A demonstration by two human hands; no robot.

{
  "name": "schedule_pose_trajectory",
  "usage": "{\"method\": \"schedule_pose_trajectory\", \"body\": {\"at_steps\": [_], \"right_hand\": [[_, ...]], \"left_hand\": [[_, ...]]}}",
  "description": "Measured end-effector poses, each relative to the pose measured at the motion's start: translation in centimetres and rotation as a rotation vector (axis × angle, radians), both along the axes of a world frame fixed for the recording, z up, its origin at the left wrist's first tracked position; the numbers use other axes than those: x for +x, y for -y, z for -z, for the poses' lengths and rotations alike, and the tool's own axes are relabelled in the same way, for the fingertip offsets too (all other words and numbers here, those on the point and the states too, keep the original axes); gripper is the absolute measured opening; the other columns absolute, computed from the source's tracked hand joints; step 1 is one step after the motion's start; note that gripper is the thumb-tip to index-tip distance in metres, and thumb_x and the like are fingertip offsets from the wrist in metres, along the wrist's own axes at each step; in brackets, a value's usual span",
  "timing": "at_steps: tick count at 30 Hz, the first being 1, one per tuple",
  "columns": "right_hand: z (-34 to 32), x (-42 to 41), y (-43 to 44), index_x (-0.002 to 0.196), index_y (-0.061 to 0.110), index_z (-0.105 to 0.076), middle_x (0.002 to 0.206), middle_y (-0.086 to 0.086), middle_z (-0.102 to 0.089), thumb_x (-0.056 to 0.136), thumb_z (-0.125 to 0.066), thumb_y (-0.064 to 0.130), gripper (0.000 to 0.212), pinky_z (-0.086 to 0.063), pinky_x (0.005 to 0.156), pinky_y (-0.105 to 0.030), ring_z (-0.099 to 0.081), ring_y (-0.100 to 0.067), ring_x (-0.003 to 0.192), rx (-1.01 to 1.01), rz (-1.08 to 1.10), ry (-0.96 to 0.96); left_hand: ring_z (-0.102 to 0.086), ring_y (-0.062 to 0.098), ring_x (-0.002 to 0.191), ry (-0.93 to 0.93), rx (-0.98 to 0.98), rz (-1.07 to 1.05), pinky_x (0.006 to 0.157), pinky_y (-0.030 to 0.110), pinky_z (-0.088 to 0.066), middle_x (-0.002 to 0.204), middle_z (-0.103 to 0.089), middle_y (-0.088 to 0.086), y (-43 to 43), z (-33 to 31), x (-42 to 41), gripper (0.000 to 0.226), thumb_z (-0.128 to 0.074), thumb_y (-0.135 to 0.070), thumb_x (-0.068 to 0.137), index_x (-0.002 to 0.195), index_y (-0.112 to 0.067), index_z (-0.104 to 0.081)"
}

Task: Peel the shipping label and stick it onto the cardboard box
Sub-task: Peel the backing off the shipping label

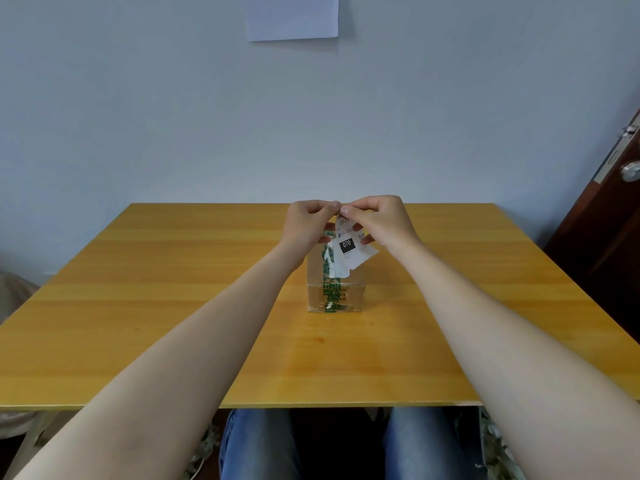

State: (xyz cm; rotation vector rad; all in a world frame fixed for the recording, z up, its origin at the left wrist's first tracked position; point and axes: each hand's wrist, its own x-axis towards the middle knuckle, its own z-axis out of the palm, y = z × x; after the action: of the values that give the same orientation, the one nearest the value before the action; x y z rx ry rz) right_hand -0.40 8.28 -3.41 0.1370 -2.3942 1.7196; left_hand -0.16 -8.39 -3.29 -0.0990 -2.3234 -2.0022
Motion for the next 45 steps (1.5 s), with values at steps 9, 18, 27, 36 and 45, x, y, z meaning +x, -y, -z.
{"method": "schedule_pose_trajectory", "body": {"at_steps": [9, 18, 27, 36, 45], "right_hand": [[0.0, 0.1, 0.2, 0.101, 0.014, -0.082, 0.096, -0.002, -0.080, 0.095, -0.077, 0.026, 0.014, -0.062, 0.059, -0.039, -0.076, -0.019, 0.083, 0.005, 0.006, 0.009], [-0.2, 0.2, 0.4, 0.094, 0.017, -0.080, 0.094, -0.002, -0.079, 0.095, -0.076, 0.025, 0.008, -0.060, 0.056, -0.034, -0.075, -0.016, 0.081, 0.012, 0.001, 0.007], [-0.1, 0.4, -0.3, 0.096, 0.015, -0.078, 0.095, -0.001, -0.078, 0.096, -0.074, 0.027, 0.013, -0.063, 0.062, -0.038, -0.076, -0.017, 0.087, 0.046, 0.037, -0.014], [-0.2, 0.5, -0.7, 0.087, 0.018, -0.073, 0.095, -0.005, -0.076, 0.095, -0.071, 0.021, 0.009, -0.062, 0.067, -0.039, -0.074, -0.021, 0.088, 0.003, 0.022, 0.014], [-0.4, 1.1, -0.7, 0.094, 0.015, -0.072, 0.096, -0.003, -0.077, 0.101, -0.058, 0.020, 0.017, -0.057, 0.067, -0.039, -0.069, -0.021, 0.079, -0.135, -0.026, 0.107]], "left_hand": [[-0.078, 0.012, 0.081, 0.030, 0.009, 0.007, 0.077, 0.037, -0.065, 0.092, -0.081, -0.002, 0.3, 0.1, 0.0, 0.022, -0.071, -0.036, 0.097, 0.097, -0.017, -0.080], [-0.077, 0.005, 0.076, 0.004, -0.012, 0.014, 0.059, 0.019, -0.055, 0.091, -0.081, -0.002, 0.2, 0.1, -0.1, 0.021, -0.071, -0.033, 0.097, 0.096, -0.014, -0.080], [-0.077, 0.007, 0.077, -0.009, -0.012, 0.043, 0.077, 0.034, -0.062, 0.087, -0.081, -0.007, -0.7, 0.1, 0.0, 0.021, -0.071, -0.038, 0.096, 0.092, -0.019, -0.080], [-0.076, 0.007, 0.072, 0.004, 0.018, 0.035, 0.075, 0.035, -0.062, 0.089, -0.079, -0.003, -1.2, 0.0, -0.1, 0.018, -0.068, -0.026, 0.100, 0.097, -0.013, -0.078], [-0.073, 0.010, 0.075, 0.040, 0.075, 0.034, 0.071, 0.030, -0.060, 0.096, -0.078, -0.001, -1.3, 0.1, -0.4, 0.021, -0.067, -0.031, 0.100, 0.106, -0.013, -0.077]]}}
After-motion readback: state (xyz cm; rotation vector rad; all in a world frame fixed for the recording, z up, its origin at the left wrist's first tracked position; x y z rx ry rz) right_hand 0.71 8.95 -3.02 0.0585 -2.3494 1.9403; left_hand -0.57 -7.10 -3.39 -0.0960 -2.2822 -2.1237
